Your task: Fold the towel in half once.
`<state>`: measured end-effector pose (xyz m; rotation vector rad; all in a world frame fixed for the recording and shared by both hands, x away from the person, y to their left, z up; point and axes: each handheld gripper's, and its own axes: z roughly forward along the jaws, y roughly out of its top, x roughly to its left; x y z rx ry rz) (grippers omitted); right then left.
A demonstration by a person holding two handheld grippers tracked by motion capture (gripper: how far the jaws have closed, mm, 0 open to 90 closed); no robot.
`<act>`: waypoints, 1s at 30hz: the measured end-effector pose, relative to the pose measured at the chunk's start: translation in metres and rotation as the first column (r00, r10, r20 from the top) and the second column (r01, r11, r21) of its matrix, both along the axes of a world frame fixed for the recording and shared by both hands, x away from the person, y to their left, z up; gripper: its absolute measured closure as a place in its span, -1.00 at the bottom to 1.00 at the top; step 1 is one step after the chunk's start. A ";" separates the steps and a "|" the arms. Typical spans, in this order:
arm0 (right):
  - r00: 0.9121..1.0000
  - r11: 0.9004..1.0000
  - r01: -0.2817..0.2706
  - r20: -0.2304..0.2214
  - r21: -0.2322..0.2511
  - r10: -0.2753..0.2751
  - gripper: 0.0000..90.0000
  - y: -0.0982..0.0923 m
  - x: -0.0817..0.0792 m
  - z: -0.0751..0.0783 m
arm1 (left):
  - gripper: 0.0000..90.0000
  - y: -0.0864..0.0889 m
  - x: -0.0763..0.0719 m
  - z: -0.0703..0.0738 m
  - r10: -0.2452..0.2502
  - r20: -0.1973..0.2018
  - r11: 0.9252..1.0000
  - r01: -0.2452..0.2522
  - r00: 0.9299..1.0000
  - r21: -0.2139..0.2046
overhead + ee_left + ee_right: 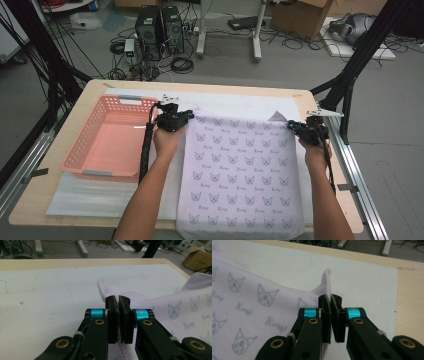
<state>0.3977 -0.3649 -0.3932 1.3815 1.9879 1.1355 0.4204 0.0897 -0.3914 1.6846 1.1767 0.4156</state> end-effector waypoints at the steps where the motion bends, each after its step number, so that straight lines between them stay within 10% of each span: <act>1: 1.000 1.000 -0.009 -0.009 0.012 0.009 0.94 -0.001 -0.001 -0.001 | 0.91 0.001 -0.002 0.000 -0.006 0.002 1.000 0.006 1.000 -0.003; 30: 0.989 0.987 -0.148 0.031 0.065 0.146 0.93 -0.014 -0.123 -0.009 | 0.91 0.019 -0.127 -0.019 -0.179 0.052 0.984 0.179 0.983 -0.003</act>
